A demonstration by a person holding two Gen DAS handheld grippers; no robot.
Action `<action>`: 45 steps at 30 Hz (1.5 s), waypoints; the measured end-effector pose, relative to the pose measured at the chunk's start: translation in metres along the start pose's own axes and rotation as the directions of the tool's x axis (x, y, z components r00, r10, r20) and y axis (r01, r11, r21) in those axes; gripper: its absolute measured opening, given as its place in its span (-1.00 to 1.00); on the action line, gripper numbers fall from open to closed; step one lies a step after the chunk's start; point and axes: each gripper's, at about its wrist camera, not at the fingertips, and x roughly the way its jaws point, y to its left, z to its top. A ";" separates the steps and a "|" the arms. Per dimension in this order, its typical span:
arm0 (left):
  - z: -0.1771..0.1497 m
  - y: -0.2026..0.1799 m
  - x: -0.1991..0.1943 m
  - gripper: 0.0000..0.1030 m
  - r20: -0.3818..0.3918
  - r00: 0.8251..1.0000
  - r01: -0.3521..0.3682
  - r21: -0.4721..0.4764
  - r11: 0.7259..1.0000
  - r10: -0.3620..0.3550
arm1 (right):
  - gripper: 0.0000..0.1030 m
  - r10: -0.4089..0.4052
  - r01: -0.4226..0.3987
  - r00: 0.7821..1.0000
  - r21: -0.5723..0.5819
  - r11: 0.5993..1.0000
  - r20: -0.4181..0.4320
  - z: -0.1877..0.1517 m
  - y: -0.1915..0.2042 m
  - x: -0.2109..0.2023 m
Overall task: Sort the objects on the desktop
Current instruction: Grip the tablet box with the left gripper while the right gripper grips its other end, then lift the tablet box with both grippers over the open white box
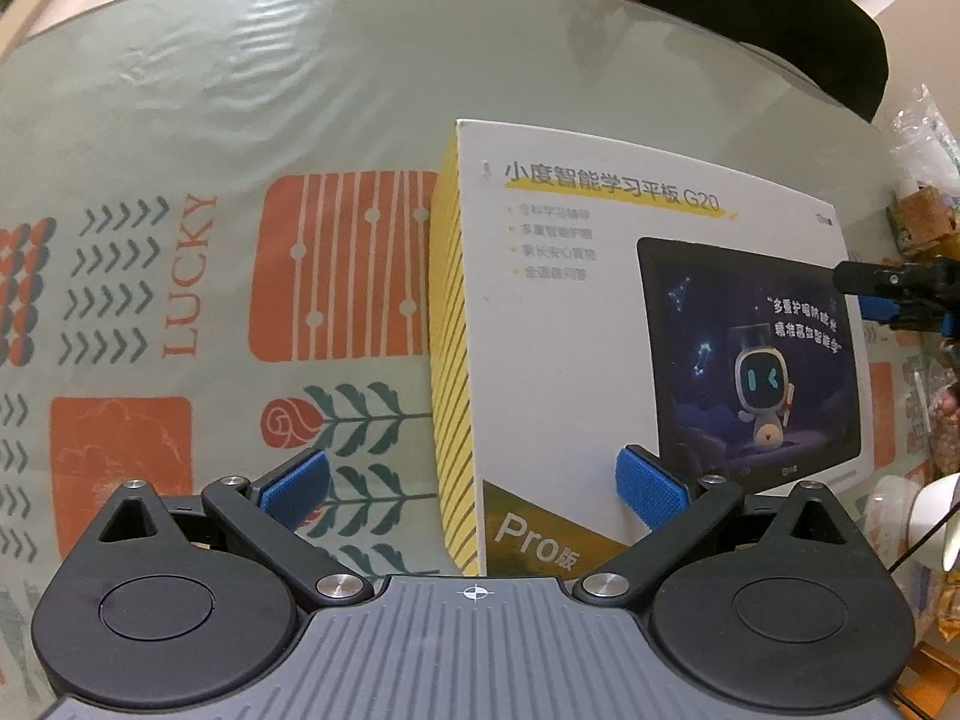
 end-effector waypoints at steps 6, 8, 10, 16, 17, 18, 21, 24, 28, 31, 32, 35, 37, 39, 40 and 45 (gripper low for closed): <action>0.005 0.012 0.010 1.00 -0.026 0.995 0.098 -0.040 0.994 -0.099 | 1.00 0.070 -0.069 0.997 0.037 0.997 -0.035 0.006 -0.012 0.012; 0.007 0.014 0.013 1.00 -0.032 0.991 0.126 -0.043 0.991 -0.127 | 1.00 0.094 -0.092 0.995 0.048 0.995 -0.041 0.008 -0.015 0.015; 0.009 0.016 0.017 1.00 -0.043 0.986 0.157 -0.051 0.986 -0.159 | 1.00 0.115 -0.112 0.992 0.051 0.992 -0.048 0.009 -0.018 0.018; 0.014 0.008 0.031 1.00 -0.079 0.968 0.236 -0.054 0.970 -0.240 | 1.00 0.175 -0.173 0.980 0.030 0.984 -0.092 0.011 -0.017 0.030; 0.014 0.006 0.033 1.00 -0.080 0.966 0.240 -0.053 0.969 -0.244 | 1.00 0.166 -0.166 0.981 0.008 0.986 -0.101 0.012 -0.013 0.031; 0.014 0.004 0.034 1.00 -0.082 0.965 0.244 -0.052 0.968 -0.248 | 1.00 0.159 -0.160 0.981 0.000 0.987 -0.109 0.013 -0.010 0.032; 0.015 0.005 0.037 1.00 -0.091 0.964 0.247 -0.054 0.967 -0.251 | 1.00 0.142 -0.143 0.984 -0.007 0.990 -0.109 0.012 -0.006 0.032; 0.014 0.003 0.037 1.00 -0.084 0.965 0.244 -0.060 0.968 -0.248 | 1.00 0.118 -0.120 0.989 -0.016 0.993 -0.090 0.009 0.000 0.032; 0.016 0.000 0.040 1.00 -0.089 0.966 0.239 -0.050 0.970 -0.242 | 1.00 0.093 -0.094 0.993 -0.010 0.995 -0.071 0.006 0.005 0.032; 0.017 -0.001 0.042 1.00 -0.080 0.965 0.245 -0.043 0.968 -0.248 | 1.00 0.075 -0.075 0.993 0.000 0.997 -0.091 0.008 0.009 0.035; 0.016 -0.001 0.042 1.00 -0.075 0.965 0.247 -0.040 0.968 -0.250 | 1.00 0.073 -0.074 0.992 0.001 0.997 -0.098 0.009 0.009 0.036; 0.013 -0.002 0.041 1.00 -0.057 0.966 0.250 -0.040 0.967 -0.252 | 1.00 0.071 -0.071 0.990 0.001 0.997 -0.119 0.013 0.010 0.038; 0.012 -0.001 0.042 1.00 -0.049 0.966 0.252 -0.050 0.966 -0.254 | 1.00 0.059 -0.059 0.991 -0.002 0.998 -0.121 0.012 0.013 0.038; 0.014 -0.003 0.043 1.00 -0.050 0.966 0.251 -0.054 0.967 -0.253 | 1.00 0.047 -0.048 0.991 -0.004 0.999 -0.122 0.012 0.016 0.038; 0.013 -0.002 0.042 1.00 -0.052 0.966 0.250 -0.057 0.966 -0.253 | 1.00 0.041 -0.042 0.992 -0.006 0.999 -0.123 0.012 0.018 0.038; 0.017 -0.007 0.042 1.00 -0.069 0.968 0.236 -0.061 0.970 -0.240 | 1.00 0.011 -0.012 0.992 -0.013 1.000 -0.126 0.011 0.026 0.038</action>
